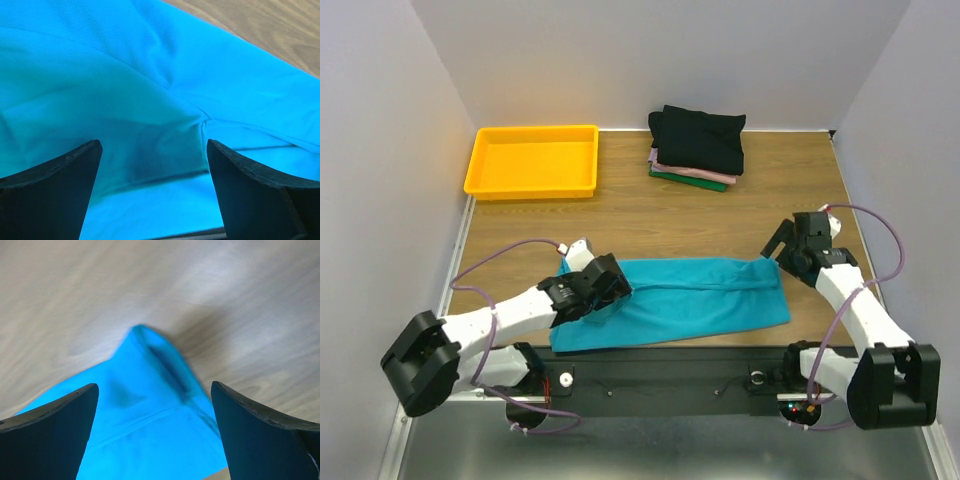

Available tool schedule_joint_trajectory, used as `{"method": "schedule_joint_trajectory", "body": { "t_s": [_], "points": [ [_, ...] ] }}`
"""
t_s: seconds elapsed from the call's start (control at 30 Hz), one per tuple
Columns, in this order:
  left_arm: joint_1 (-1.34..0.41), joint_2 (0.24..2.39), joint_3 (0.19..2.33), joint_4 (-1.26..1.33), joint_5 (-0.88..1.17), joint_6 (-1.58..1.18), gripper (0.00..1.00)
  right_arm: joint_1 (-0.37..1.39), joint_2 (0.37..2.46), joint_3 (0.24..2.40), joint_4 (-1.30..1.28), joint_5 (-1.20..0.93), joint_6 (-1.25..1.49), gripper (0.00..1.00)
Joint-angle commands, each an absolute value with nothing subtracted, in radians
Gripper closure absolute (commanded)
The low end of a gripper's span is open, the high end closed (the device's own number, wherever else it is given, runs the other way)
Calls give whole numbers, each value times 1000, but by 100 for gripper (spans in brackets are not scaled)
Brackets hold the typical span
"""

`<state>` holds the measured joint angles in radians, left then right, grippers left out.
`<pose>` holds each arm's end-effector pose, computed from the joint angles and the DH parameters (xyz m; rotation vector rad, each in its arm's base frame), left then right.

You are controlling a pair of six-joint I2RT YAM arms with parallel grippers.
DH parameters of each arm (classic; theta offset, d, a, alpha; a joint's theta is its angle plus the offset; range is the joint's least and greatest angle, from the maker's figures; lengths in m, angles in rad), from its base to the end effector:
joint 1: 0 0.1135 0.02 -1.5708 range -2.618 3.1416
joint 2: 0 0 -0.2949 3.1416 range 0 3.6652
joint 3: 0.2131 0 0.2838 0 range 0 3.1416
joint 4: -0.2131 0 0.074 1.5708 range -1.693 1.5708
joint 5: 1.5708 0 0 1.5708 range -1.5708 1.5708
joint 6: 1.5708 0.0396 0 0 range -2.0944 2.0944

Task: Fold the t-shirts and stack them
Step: Fold the tshirt

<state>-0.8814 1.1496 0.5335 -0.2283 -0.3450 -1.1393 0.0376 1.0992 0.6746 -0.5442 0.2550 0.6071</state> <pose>0.1594 -0.1723 0.1881 -0.4697 2.3774 -0.5545 0.2273 -0.0014 0.2241 0.7956 2.3647 -0.0580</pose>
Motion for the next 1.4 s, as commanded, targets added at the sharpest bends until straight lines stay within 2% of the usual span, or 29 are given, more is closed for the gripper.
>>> {"method": "schedule_joint_trajectory", "body": {
  "t_s": [0.0, 0.17, 0.3, 0.5, 0.7, 0.9, 1.0, 1.1, 1.27, 1.37],
  "points": [
    [-879, 1017, 607, -365, -399, -1091, 2, 34, 999, 756, -537, 48, 508, 0],
    [-876, 910, 627, -391, -446, -1077, 2, 34, 966, 781, -509, -139, 485, 0],
    [-813, 916, 577, -347, -450, -1098, 2, 63, 1035, 736, -414, -291, 500, 0],
    [-620, 1103, 483, -123, -298, -1036, 2, 178, 1209, 722, -281, -263, 546, 0],
    [-609, 1379, 549, 24, -238, -950, 5, 192, 1253, 654, -272, -183, 607, 0],
    [-574, 1722, 875, 11, -272, -795, 7, 205, 1172, 475, -278, -239, 652, 0],
    [-569, 1896, 1184, -55, -250, -724, 7, 247, 1073, 384, -301, -296, 699, 0],
    [-568, 2064, 1392, -127, -192, -663, 8, 304, 987, 345, -356, -339, 704, 0],
    [-568, 2372, 1877, -262, -166, -583, 8, 339, 940, 310, -419, -431, 675, 0],
    [-554, 2570, 2214, -441, -179, -546, 8, 392, 948, 290, -411, -482, 687, 0]
  ]
}}
